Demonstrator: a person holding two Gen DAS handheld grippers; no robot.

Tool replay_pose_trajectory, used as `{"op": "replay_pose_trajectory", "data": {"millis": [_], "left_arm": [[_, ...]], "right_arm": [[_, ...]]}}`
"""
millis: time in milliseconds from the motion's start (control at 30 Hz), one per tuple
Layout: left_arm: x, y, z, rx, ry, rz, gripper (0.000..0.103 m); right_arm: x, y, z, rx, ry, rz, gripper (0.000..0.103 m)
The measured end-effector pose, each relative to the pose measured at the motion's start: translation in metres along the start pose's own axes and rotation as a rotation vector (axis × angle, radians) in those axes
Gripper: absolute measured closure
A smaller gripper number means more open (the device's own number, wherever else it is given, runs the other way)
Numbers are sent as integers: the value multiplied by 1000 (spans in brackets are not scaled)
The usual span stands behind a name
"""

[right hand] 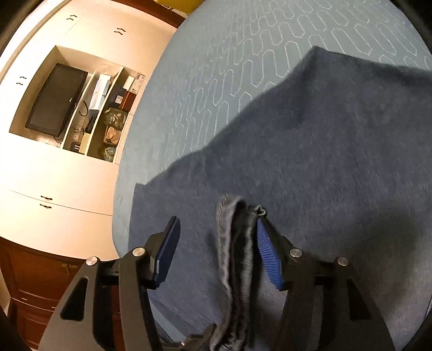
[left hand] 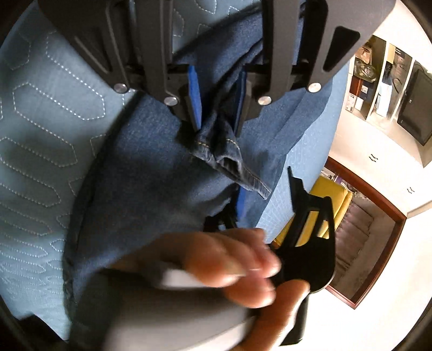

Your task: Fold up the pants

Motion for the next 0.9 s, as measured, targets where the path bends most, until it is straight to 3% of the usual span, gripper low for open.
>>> {"op": "replay_pose_trajectory", "data": {"millis": [67, 100, 200, 333, 500, 600, 700, 767, 833, 900], "left_arm": [[-11, 3, 2, 6, -11, 7, 87], [-15, 4, 3, 7, -14, 9, 89], [-16, 4, 3, 4, -41, 30, 92], [-26, 7, 5, -2, -66, 38, 92], [-28, 13, 1, 15, -35, -3, 91], [-17, 26, -6, 19, 55, -64, 80], [27, 49, -24, 66, 328, -131, 79], [79, 53, -59, 136, 527, -63, 79], [117, 55, -108, 220, 682, 27, 66], [134, 54, -152, 288, 781, 46, 63]], "right_arm": [[7, -10, 7, 6, 14, -9, 66], [6, -10, 9, 9, 28, -34, 85], [19, -3, 12, -35, 110, -70, 88], [20, -2, 14, -79, 237, -192, 88], [-7, -13, 13, -84, 192, -219, 90], [-8, -12, 12, -91, 194, -231, 90], [-10, -17, 12, -73, 182, -248, 89], [-8, -21, 12, -71, 175, -259, 89], [-4, -27, 16, -69, 165, -275, 88], [-3, -26, 16, -66, 176, -311, 84]]}}
Point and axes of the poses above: each gripper's, at about its wrist camera, not at the fingertips, and y roughly against the way its jaws point, x to its left, z to its top, the point moved 10 cm from there along -y, roughly the way its jaws point, and after that the axes turned 10 degrees about z, right-handed, at the moved point
